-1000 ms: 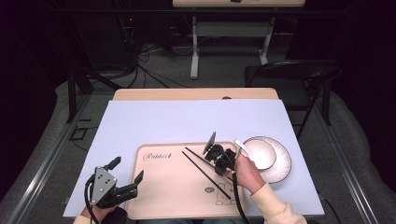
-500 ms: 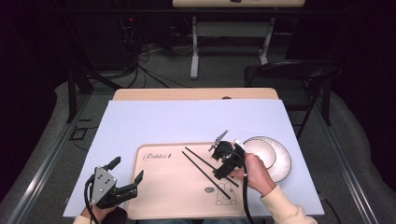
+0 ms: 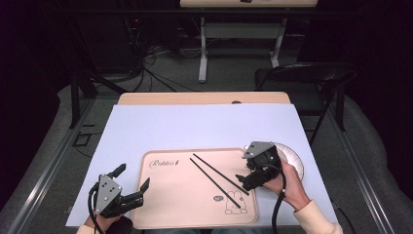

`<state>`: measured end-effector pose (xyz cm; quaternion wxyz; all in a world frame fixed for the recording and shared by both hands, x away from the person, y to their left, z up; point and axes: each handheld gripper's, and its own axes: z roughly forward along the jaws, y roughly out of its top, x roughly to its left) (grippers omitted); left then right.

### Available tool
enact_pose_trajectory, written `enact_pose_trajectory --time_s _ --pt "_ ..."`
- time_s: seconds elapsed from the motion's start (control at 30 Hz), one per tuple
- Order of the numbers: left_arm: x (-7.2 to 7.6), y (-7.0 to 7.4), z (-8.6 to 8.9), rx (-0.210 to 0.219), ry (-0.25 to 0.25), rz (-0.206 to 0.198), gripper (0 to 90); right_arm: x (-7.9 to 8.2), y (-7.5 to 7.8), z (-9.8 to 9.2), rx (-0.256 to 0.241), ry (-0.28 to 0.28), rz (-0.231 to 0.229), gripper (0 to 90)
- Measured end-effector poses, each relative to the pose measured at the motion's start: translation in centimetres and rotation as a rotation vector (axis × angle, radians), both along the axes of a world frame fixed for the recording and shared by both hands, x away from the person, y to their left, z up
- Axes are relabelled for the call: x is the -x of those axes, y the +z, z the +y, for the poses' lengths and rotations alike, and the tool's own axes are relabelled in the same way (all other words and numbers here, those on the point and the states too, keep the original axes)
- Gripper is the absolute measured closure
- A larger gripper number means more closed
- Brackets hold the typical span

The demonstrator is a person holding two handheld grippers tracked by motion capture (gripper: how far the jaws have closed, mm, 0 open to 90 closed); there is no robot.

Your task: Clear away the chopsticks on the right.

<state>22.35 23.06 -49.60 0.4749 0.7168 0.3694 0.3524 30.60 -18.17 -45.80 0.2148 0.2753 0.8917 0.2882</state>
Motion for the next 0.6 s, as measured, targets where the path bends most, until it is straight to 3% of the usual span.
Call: enact_pose_trajectory --time_s 0.17,0.33,0.6 --pt "0.0 0.0 -0.1 -0.001 0.001 0.000 15.5 1.3 0.1 -2.1 -0.055 -0.003 -0.061 0.0" --pt "0.0 0.0 0.0 0.000 0.002 0.001 15.5 2.8 0.0 -4.2 -0.076 -0.017 -0.141 0.0" --pt "0.0 0.0 -0.1 0.000 0.003 0.001 15.5 6.0 -1.1 -7.6 -0.154 -0.058 -0.233 0.0"
